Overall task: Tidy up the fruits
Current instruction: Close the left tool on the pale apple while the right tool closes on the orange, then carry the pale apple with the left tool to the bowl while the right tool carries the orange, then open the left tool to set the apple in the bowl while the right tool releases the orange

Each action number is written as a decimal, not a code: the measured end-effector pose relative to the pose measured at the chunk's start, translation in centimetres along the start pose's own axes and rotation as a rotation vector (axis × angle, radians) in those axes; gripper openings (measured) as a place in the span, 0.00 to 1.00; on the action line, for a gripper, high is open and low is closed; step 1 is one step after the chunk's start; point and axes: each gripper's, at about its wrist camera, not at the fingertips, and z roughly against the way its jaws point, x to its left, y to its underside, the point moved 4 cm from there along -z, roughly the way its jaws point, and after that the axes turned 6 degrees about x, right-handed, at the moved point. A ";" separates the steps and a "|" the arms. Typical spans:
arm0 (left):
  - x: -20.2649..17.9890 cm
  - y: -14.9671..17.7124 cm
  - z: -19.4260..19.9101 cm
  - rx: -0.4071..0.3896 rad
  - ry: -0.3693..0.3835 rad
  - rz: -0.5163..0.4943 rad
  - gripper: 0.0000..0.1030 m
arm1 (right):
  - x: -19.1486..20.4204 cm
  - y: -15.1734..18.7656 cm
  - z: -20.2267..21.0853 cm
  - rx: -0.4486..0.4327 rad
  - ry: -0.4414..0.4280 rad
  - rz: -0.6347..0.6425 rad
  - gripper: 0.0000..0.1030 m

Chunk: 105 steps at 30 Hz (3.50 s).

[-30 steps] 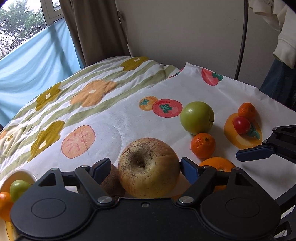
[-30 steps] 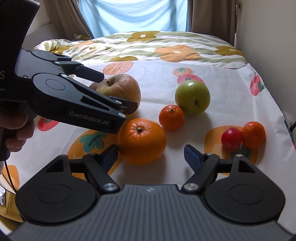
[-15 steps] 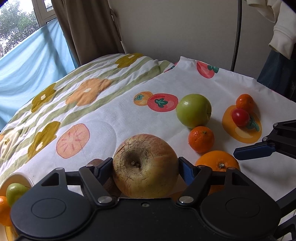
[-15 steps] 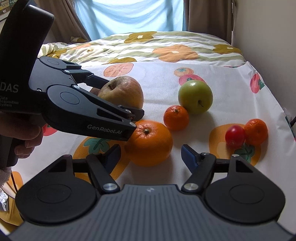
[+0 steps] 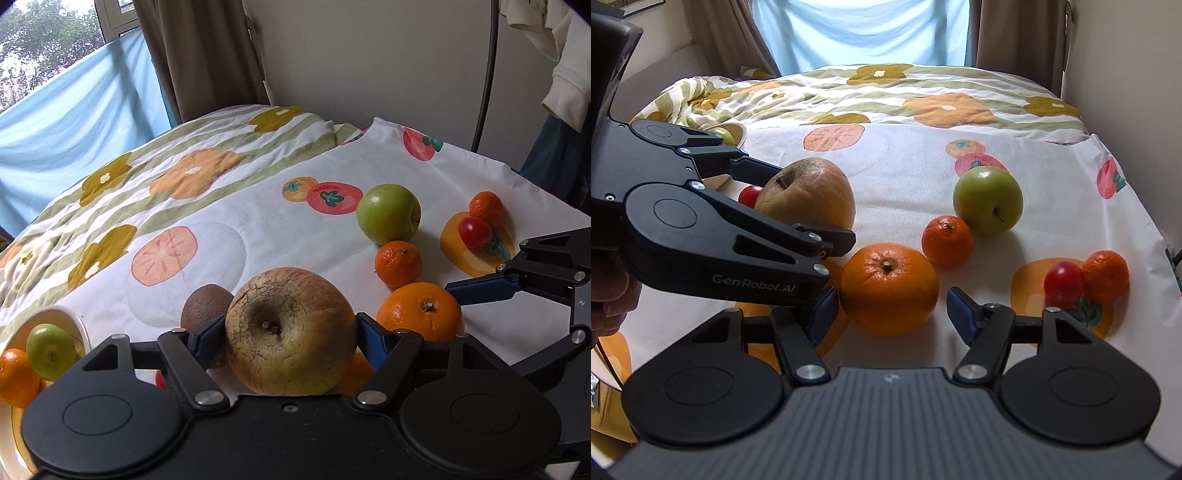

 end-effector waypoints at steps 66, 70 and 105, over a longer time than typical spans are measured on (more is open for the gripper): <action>21.1 10.5 13.3 -0.053 -0.318 0.375 0.76 | 19.2 -11.7 1.5 -0.109 -0.141 0.145 0.72; 22.7 10.6 11.3 -0.045 -0.293 0.337 0.76 | 20.3 -12.4 -0.4 -0.103 -0.122 0.123 0.72; 22.5 11.8 6.5 0.015 -0.212 0.189 0.97 | 21.3 -13.4 -4.4 -0.048 -0.048 0.062 0.72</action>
